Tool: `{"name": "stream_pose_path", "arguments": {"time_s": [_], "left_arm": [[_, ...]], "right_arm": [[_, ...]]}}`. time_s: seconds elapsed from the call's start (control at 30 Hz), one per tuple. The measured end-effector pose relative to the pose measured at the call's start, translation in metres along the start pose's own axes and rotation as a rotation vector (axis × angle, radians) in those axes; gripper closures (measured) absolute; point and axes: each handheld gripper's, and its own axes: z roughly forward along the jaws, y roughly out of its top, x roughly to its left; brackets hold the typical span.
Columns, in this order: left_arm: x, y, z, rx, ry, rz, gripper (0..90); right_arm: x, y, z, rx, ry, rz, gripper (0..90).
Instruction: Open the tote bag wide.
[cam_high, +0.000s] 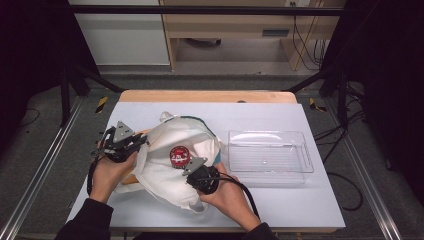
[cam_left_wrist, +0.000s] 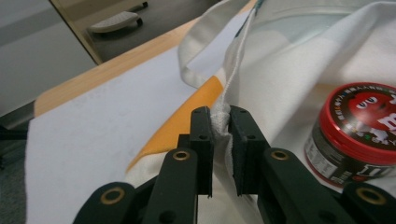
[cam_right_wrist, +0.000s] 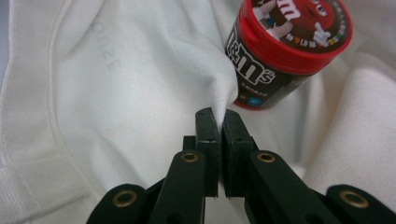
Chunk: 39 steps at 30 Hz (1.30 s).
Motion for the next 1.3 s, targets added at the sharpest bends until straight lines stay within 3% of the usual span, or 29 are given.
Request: {"name": "stream_pose_path", "arguments": {"time_s": [0.17,0.5,0.67,1.3], "left_arm": [[0.011,-0.001,-0.002,-0.002,0.022,-0.017,80.7],[0.014,-0.013,0.012,0.032,0.032,-0.016,81.0],[0.016,-0.022,0.020,0.036,0.033,-0.036,81.1],[0.026,-0.031,0.023,0.033,0.052,-0.068,81.3]], "right_arm": [[0.003,-0.002,-0.006,-0.018,0.006,-0.008,88.3],[0.010,-0.013,0.000,-0.017,0.010,-0.009,88.3],[0.012,-0.018,0.003,-0.014,0.012,-0.022,88.5],[0.016,-0.024,0.001,-0.007,0.015,-0.046,88.7]]}}
